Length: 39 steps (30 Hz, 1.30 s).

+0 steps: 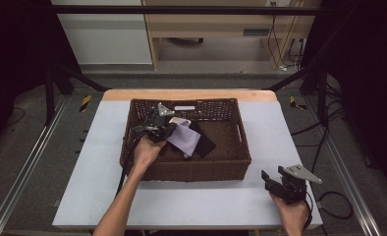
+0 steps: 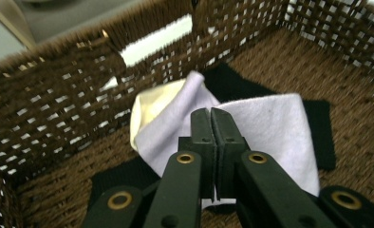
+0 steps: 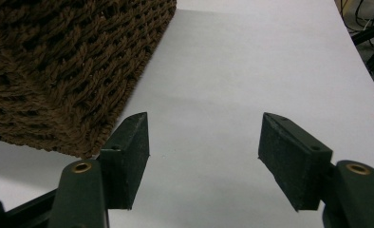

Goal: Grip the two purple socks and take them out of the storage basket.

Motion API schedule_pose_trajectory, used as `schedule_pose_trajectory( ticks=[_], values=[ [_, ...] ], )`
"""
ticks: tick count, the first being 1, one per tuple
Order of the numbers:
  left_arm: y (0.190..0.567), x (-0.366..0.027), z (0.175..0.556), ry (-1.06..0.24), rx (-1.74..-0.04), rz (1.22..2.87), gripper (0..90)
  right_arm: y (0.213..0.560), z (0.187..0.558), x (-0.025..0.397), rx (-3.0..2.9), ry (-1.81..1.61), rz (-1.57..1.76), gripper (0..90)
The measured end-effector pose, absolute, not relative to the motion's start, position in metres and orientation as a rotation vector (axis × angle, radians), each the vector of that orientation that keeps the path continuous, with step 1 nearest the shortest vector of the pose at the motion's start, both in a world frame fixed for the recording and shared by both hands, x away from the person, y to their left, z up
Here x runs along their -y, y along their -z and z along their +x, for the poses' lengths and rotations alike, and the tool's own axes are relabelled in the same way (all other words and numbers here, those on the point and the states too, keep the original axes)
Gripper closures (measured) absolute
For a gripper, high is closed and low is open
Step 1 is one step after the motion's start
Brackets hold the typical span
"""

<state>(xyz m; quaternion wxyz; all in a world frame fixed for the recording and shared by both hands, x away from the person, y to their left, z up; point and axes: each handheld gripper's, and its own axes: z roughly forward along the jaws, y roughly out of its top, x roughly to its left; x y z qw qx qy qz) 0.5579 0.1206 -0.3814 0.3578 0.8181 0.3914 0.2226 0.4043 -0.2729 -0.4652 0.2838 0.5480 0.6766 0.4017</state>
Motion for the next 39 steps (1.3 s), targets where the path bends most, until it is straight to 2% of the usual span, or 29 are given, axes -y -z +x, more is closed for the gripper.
schedule_pose_trajectory(
  ticks=[7, 16, 20, 22, 27, 29, 39],
  values=[
    [0.371, -0.129, 0.552, -0.563, -0.961, 1.987, 88.3, 0.465, 0.404, 0.273, -1.808, -1.078, 1.466, 34.7],
    [0.353, -0.134, 0.535, -0.634, -0.891, 1.870, 88.5, 0.465, 0.404, 0.274, -1.803, -1.077, 1.473, 35.4],
    [0.338, -0.140, 0.520, -0.663, -0.863, 1.780, 88.4, 0.464, 0.404, 0.274, -1.803, -1.077, 1.468, 38.8],
    [0.329, -0.148, 0.512, -0.656, -0.856, 1.732, 88.5, 0.464, 0.404, 0.275, -1.814, -1.084, 1.438, 47.5],
    [0.317, -0.158, 0.500, -0.673, -0.836, 1.694, 88.5, 0.464, 0.404, 0.275, -1.826, -1.084, 1.430, 55.3],
    [0.308, -0.165, 0.491, -0.680, -0.811, 1.667, 88.5, 0.464, 0.403, 0.275, -1.819, -1.068, 1.424, 62.5],
    [0.282, -0.176, 0.466, -0.672, -0.745, 1.601, 88.7, 0.465, 0.402, 0.276, -1.808, -1.035, 1.423, 77.5]
  ],
)
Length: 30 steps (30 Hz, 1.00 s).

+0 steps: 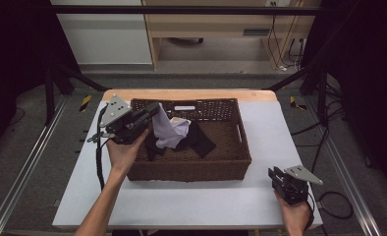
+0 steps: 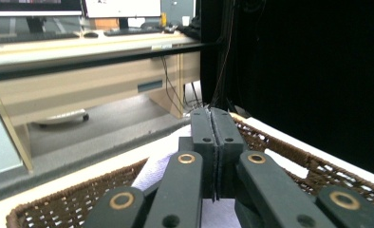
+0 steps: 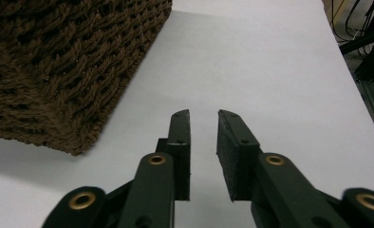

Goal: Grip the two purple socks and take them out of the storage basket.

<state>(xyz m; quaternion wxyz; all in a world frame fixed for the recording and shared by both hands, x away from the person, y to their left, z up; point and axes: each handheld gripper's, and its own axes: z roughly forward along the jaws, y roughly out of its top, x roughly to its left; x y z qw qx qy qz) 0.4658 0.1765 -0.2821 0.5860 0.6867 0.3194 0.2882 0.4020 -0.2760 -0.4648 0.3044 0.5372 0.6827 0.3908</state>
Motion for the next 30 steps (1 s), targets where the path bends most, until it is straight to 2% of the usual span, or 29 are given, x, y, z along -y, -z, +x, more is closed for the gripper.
schedule_pose_trajectory(
  ticks=[3, 8, 22, 30],
  values=[
    [0.275, -0.177, 0.456, -0.690, -0.715, 1.607, 88.7, 0.464, 0.401, 0.277, -1.809, -1.028, 1.418, 85.3],
    [0.265, -0.177, 0.441, -0.703, -0.680, 1.605, 88.9, 0.464, 0.400, 0.276, -1.807, -1.017, 1.416, 89.9],
    [0.258, -0.178, 0.392, -0.679, -0.591, 1.633, 88.8, 0.465, 0.400, 0.276, -1.814, -1.022, 1.412, 88.3],
    [0.285, -0.188, 0.370, -0.595, -0.595, 1.636, 88.9, 0.464, 0.399, 0.276, -1.810, -1.028, 1.403, 88.1]
  ],
)
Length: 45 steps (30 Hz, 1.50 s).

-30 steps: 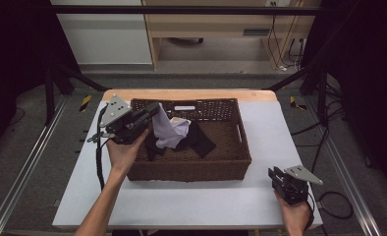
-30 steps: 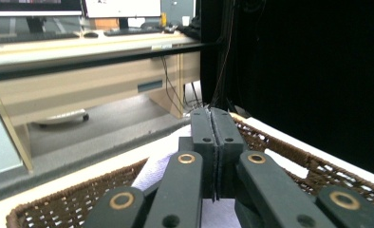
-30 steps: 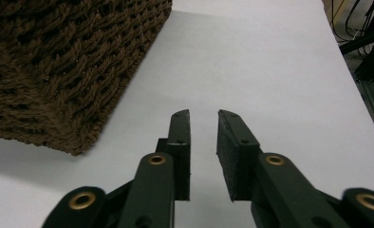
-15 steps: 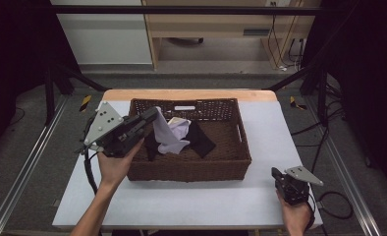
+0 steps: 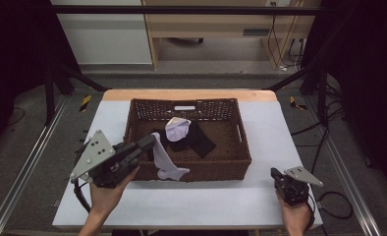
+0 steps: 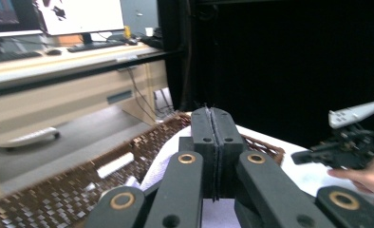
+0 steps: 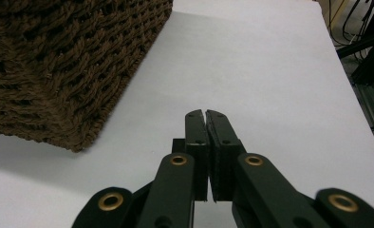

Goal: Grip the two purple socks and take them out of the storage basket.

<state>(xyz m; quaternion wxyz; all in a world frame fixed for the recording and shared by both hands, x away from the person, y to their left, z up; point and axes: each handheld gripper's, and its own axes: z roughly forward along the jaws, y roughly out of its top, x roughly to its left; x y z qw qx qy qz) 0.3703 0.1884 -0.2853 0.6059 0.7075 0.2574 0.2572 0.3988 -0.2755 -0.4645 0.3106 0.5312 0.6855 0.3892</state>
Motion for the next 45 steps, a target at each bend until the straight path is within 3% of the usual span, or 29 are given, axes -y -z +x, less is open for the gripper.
schedule_pose_trajectory(
  ticks=[10, 18, 22, 23, 24, 35, 45],
  values=[
    [0.324, -0.190, 0.353, -0.506, -0.589, 1.712, 88.8, 0.465, 0.399, 0.276, -1.806, -1.020, 1.407, 82.3],
    [0.355, -0.186, 0.352, -0.451, -0.640, 1.793, 88.8, 0.465, 0.399, 0.275, -1.797, -1.017, 1.422, 70.2],
    [0.375, -0.179, 0.358, -0.428, -0.670, 1.844, 88.8, 0.465, 0.401, 0.276, -1.771, -1.001, 1.467, 45.4],
    [0.375, -0.179, 0.358, -0.428, -0.670, 1.844, 88.8, 0.465, 0.401, 0.276, -1.771, -1.001, 1.467, 45.4],
    [0.385, -0.174, 0.362, -0.424, -0.678, 1.878, 88.8, 0.466, 0.403, 0.277, -1.759, -0.995, 1.496, 39.2],
    [0.429, -0.158, 0.379, -0.372, -0.737, 2.017, 88.7, 0.467, 0.405, 0.278, -1.744, -0.976, 1.532, 30.3],
    [0.451, -0.147, 0.390, -0.361, -0.771, 2.100, 88.2, 0.467, 0.407, 0.278, -1.752, -0.972, 1.550, 28.7]
  ],
)
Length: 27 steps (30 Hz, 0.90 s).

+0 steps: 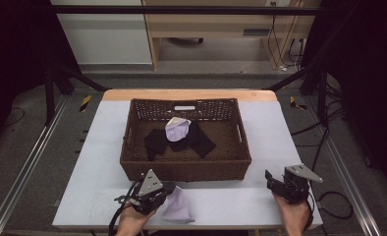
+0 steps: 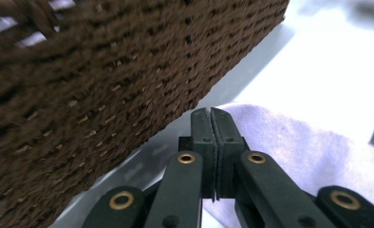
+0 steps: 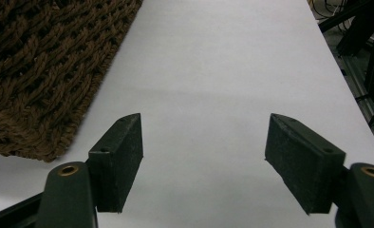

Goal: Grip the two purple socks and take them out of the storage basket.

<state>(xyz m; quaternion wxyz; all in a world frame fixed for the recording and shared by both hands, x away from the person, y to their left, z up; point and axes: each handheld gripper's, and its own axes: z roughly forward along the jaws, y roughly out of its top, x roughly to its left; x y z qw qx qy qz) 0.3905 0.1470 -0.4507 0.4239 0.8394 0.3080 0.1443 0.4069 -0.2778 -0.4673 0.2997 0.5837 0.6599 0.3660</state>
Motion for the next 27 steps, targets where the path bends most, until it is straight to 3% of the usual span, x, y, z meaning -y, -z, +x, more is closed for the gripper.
schedule_pose_trajectory(
  ticks=[6, 12, 19, 27],
  values=[
    [0.456, -0.145, 0.394, -0.355, -0.803, 2.119, 83.2, 0.468, 0.407, 0.278, -1.759, -0.970, 1.552, 28.3],
    [0.449, -0.150, 0.391, -0.370, -0.826, 2.083, 69.0, 0.468, 0.408, 0.278, -1.761, -0.971, 1.557, 28.3],
    [0.433, -0.159, 0.385, -0.376, -0.802, 2.011, 69.2, 0.468, 0.408, 0.278, -1.763, -0.971, 1.557, 28.3],
    [0.405, -0.170, 0.380, -0.440, -0.787, 1.935, 60.7, 0.467, 0.408, 0.278, -1.750, -0.981, 1.559, 27.4]
  ],
)
